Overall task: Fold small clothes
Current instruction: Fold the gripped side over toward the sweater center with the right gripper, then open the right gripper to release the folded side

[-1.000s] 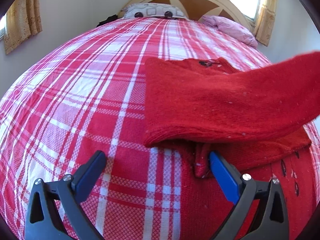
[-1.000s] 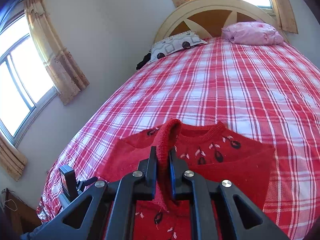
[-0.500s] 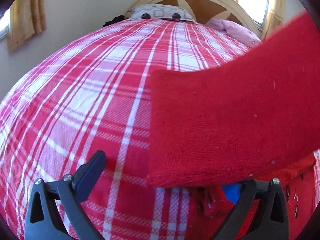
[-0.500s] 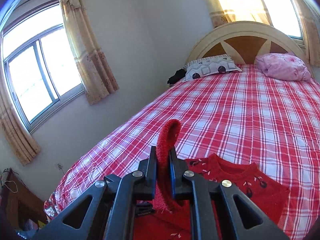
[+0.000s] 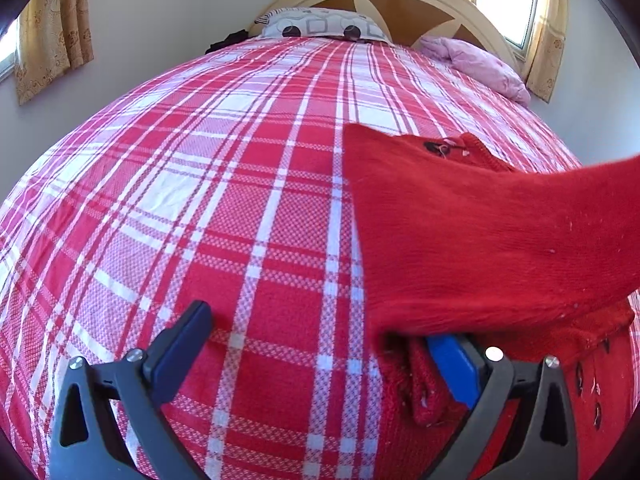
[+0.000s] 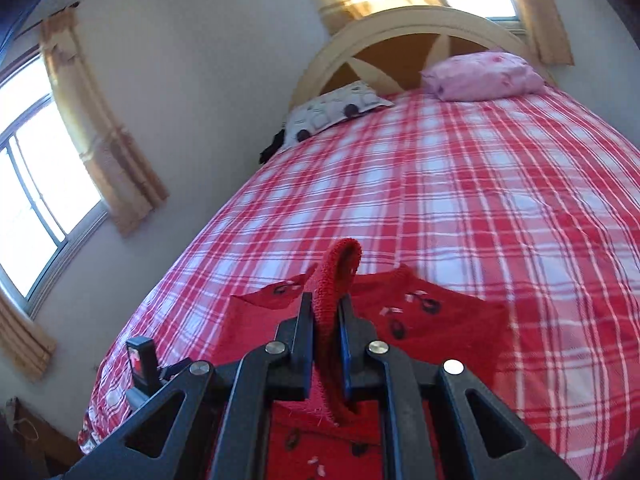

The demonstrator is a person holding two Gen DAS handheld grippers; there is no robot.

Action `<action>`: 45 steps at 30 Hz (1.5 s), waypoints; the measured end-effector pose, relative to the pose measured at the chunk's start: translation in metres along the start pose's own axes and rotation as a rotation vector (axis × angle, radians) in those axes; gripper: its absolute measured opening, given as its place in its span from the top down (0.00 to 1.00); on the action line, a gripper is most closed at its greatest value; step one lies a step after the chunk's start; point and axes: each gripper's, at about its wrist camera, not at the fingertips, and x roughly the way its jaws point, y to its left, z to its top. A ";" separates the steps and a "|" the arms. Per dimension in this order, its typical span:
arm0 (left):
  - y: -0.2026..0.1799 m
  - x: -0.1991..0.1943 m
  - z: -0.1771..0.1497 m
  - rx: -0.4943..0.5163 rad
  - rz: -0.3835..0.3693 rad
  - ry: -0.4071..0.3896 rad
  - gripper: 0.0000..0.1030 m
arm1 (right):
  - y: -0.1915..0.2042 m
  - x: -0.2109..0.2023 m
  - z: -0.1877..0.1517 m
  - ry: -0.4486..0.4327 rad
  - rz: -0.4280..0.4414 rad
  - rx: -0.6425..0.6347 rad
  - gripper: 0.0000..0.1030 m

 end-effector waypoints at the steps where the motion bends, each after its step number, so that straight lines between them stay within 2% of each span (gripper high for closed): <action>1: -0.001 0.000 0.000 0.004 0.001 0.000 0.00 | -0.008 -0.001 -0.001 0.002 -0.009 0.011 0.90; 11: -0.002 -0.001 -0.001 0.004 -0.001 -0.005 0.00 | -0.068 0.009 -0.027 0.060 -0.061 0.097 0.90; 15: -0.004 -0.003 -0.004 0.028 -0.043 -0.001 0.00 | -0.091 0.019 -0.039 0.079 -0.099 0.129 0.90; 19: -0.007 -0.003 -0.005 0.039 -0.035 0.003 0.00 | -0.106 0.040 -0.056 0.136 -0.140 0.141 0.90; 23: 0.000 -0.004 -0.004 0.006 -0.055 -0.005 0.00 | -0.118 0.053 -0.069 0.173 -0.126 0.187 0.90; 26: 0.010 -0.006 -0.004 -0.047 -0.071 -0.022 0.00 | -0.121 0.054 -0.075 0.178 -0.135 0.191 0.85; 28: 0.011 -0.007 -0.004 -0.058 -0.077 -0.027 0.00 | -0.125 0.054 -0.079 0.191 -0.151 0.191 0.74; 29: 0.011 -0.006 -0.004 -0.052 -0.072 -0.025 0.00 | -0.126 0.054 -0.081 0.199 -0.159 0.191 0.65; 30: 0.011 -0.006 -0.004 -0.044 -0.061 -0.021 0.00 | -0.127 0.055 -0.083 0.208 -0.178 0.186 0.64; 34: 0.010 -0.007 -0.005 -0.032 -0.049 -0.015 0.00 | -0.128 0.051 -0.091 0.224 -0.237 0.163 0.64; 38: 0.010 -0.007 -0.005 -0.033 -0.050 -0.014 0.00 | -0.121 0.035 -0.089 0.175 -0.281 0.136 0.64; 42: 0.010 -0.007 -0.005 -0.032 -0.049 -0.013 0.00 | -0.086 0.019 -0.089 0.109 -0.248 0.029 0.64; 45: 0.010 -0.007 -0.005 -0.032 -0.049 -0.013 0.00 | -0.056 0.028 -0.095 0.139 -0.197 -0.071 0.64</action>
